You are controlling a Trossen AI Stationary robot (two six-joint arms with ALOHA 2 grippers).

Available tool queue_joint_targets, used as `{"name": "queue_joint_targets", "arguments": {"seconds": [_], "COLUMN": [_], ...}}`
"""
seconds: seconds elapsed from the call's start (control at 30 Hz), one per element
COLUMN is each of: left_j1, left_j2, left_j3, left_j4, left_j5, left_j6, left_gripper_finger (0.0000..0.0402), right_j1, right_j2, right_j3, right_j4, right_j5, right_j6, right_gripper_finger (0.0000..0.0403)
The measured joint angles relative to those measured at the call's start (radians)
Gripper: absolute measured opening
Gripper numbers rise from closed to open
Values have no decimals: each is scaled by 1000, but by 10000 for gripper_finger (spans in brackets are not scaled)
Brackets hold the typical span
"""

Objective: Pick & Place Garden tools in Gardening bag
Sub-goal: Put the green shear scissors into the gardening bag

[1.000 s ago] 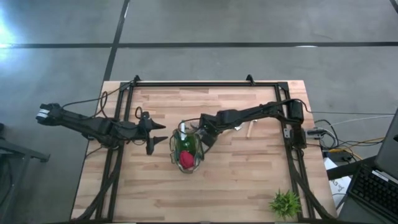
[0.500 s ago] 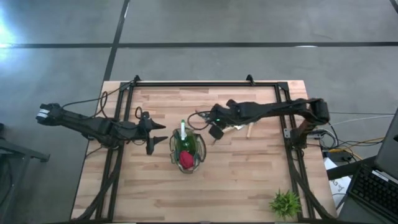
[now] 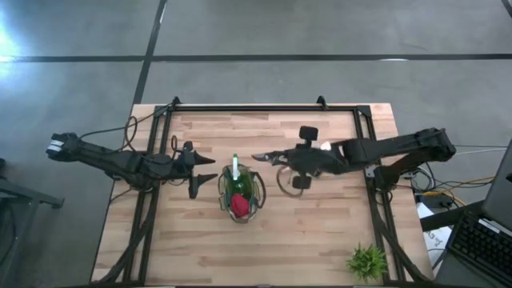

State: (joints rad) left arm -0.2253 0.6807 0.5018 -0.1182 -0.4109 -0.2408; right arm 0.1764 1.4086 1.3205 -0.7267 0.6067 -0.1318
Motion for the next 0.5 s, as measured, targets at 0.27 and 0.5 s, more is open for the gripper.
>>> {"name": "queue_joint_targets", "arguments": {"seconds": [0.27, 0.5], "left_j1": [1, 1], "left_j2": [0, 39], "left_j3": [0, 0], "left_j4": [65, 242], "left_j5": [1, 67], "left_j6": [3, 49], "left_gripper_finger": [245, 245], "right_j1": [71, 80], "right_j2": [103, 200], "right_j3": [51, 110], "right_j4": [-1, 1], "right_j5": [390, 716], "right_j6": [-418, -589], "right_gripper_finger": [35, 35]}}
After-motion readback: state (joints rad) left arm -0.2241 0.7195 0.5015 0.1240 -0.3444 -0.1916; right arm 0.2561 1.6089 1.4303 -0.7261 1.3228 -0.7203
